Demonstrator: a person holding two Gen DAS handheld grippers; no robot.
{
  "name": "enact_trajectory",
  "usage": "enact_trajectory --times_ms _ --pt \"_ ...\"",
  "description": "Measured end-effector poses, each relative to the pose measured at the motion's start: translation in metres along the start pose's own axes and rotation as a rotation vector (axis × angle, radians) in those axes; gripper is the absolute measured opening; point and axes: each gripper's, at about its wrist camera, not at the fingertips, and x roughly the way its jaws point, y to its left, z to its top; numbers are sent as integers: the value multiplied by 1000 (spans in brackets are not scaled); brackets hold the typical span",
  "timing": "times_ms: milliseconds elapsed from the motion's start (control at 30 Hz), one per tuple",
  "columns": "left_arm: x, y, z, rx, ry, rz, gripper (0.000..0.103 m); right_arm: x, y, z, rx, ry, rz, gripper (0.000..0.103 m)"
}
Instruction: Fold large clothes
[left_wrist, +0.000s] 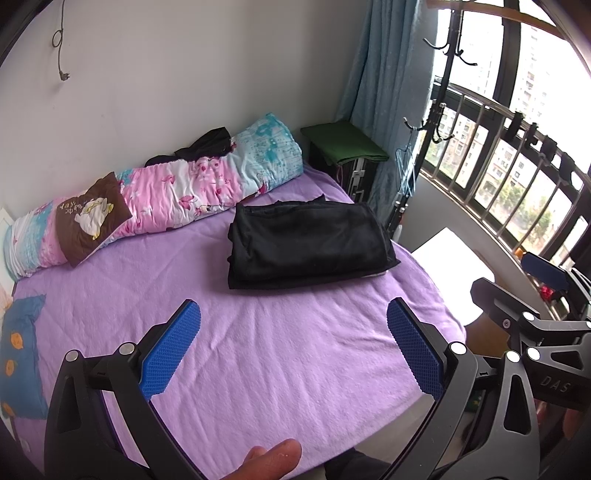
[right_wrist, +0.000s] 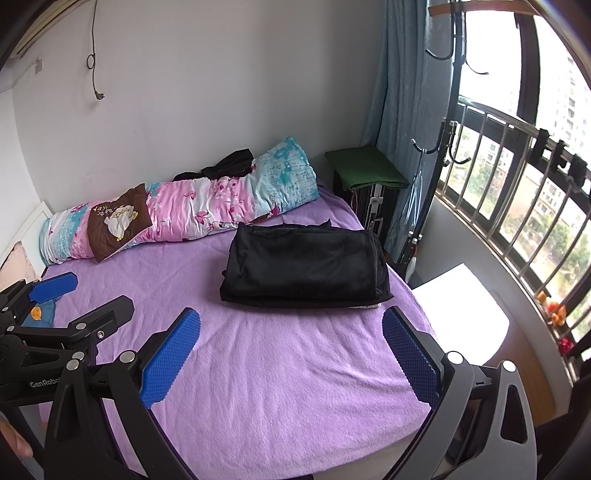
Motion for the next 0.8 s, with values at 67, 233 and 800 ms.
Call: enact_trajectory --times_ms 67,233,800 --pt "0 0 0 0 -1 0 97 0 -1 -1 0 0 0 97" --pt "-1 0 -1 0 -1 2 97 0 -1 -1 0 1 1 97" --pt "-2 3 -1 2 12 -15 97 0 -1 -1 3 3 -1 97"
